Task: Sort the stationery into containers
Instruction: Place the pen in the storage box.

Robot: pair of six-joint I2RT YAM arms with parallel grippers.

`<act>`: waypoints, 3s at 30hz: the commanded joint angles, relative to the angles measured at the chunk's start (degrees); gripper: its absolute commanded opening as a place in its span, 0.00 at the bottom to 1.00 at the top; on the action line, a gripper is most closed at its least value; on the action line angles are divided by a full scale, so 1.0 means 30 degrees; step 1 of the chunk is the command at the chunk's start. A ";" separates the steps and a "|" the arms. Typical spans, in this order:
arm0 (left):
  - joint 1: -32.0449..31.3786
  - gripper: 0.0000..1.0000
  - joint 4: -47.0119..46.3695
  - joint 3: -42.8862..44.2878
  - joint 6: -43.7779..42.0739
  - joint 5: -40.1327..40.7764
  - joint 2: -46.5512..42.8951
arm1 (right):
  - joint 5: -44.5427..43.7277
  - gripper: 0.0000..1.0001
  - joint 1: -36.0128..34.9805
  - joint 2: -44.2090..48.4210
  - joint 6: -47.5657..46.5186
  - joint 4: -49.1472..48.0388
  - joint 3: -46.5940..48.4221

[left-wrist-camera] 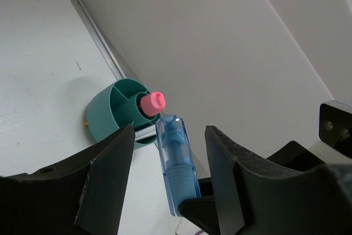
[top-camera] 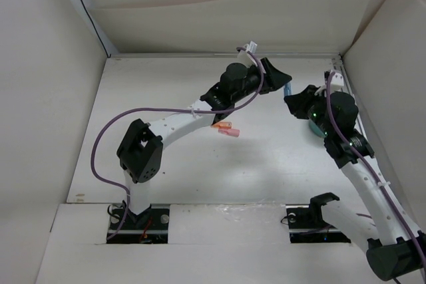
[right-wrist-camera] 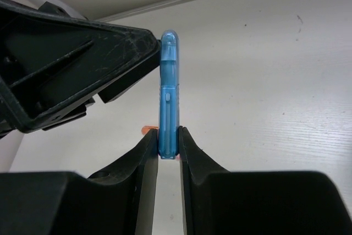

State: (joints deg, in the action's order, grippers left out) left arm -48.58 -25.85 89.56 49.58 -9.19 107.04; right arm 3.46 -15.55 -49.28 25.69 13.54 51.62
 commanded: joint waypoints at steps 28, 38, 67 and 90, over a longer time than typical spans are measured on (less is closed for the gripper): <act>0.0782 0.69 0.0881 -0.2812 -0.1410 0.2653 -0.2896 | -0.1444 0.00 0.5096 -0.2205 0.0461 0.1197 -0.0127; 0.0958 0.65 0.1262 -0.3251 -0.1586 0.3064 -0.2898 | -0.4084 0.00 0.6559 -0.4959 0.0283 0.3250 0.1516; 0.1134 0.65 0.0559 -0.4130 -0.1410 0.1130 -0.2547 | -0.1948 0.00 0.9110 -0.7947 0.1397 0.2081 0.0754; 0.1134 0.65 0.0383 -0.4130 -0.1410 0.0925 -0.2371 | 0.1129 0.04 1.0428 -0.7920 0.1778 0.1287 -0.0330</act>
State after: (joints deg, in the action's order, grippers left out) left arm -45.47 -21.63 77.47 45.54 -5.72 101.73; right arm 4.91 15.00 -74.59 30.28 20.01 50.65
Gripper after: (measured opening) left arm 0.650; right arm 0.236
